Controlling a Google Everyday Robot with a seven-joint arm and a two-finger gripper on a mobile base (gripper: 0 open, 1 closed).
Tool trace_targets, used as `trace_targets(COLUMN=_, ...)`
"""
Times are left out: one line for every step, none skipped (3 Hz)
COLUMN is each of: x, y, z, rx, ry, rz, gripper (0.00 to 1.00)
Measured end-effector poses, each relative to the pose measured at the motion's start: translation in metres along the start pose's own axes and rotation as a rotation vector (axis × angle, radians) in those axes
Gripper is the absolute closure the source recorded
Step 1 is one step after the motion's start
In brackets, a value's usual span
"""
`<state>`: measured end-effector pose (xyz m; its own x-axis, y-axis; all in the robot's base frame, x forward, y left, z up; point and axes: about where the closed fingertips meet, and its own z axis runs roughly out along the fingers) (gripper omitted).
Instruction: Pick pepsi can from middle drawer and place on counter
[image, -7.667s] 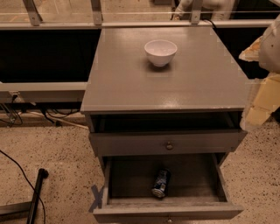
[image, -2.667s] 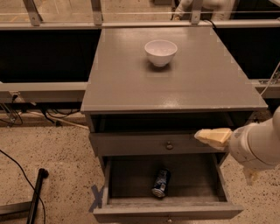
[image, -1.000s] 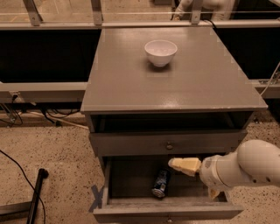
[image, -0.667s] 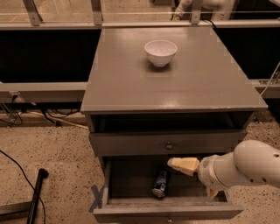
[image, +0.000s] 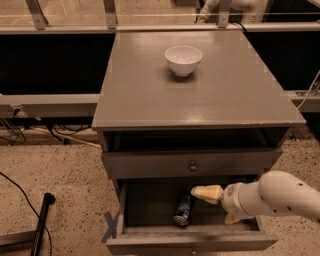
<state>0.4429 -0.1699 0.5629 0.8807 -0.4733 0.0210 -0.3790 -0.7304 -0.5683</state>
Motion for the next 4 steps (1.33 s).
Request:
trace_targets(x=0.003, y=0.011, z=0.036, rx=0.017, ry=-0.028, rz=-0.005, gripper=0.1)
trace_targets(x=0.006, y=0.019, z=0.07, rx=0.035, ry=-0.063, rz=0.003, gripper=0.08)
trace_targets(x=0.01, y=0.026, z=0.099, rx=0.052, ry=-0.091, rz=0.013, gripper=0.25)
trace_targets(x=0.017, y=0.035, z=0.119, rx=0.039, ry=-0.092, rz=0.019, gripper=0.24)
